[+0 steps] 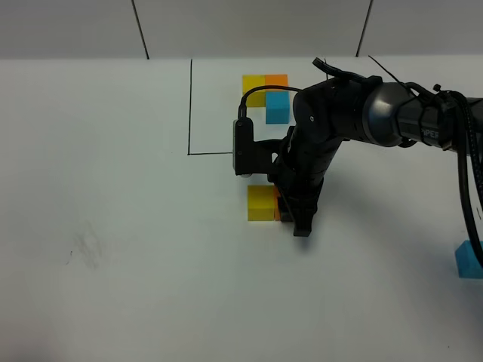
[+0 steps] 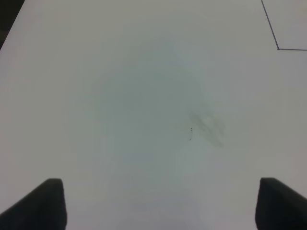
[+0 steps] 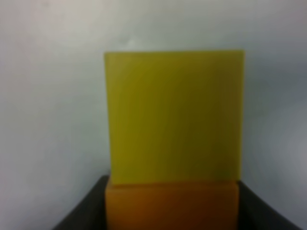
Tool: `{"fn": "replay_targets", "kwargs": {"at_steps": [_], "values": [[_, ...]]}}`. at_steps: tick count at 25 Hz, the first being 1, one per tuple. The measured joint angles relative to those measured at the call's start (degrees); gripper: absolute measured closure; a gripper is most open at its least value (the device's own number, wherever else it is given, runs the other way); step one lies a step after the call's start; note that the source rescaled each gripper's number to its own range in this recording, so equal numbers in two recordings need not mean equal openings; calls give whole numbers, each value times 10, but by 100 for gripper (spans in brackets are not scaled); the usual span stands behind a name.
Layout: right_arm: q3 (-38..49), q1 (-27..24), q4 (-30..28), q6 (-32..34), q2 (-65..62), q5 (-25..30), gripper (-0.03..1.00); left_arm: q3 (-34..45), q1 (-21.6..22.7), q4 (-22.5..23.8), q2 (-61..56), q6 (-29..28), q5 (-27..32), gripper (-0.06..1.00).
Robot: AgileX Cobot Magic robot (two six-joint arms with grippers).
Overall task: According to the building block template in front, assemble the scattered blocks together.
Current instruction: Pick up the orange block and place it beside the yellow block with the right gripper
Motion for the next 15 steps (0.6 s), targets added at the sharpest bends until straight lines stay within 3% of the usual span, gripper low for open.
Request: {"fn": "replay_targets", "kwargs": {"at_steps": [13, 15], "values": [[-1, 0, -4, 10, 7, -5, 71, 0, 0, 0, 0, -1, 0, 26], [-1, 0, -13, 24, 1, -8, 66, 0, 0, 0, 0, -1, 0, 26]]}}
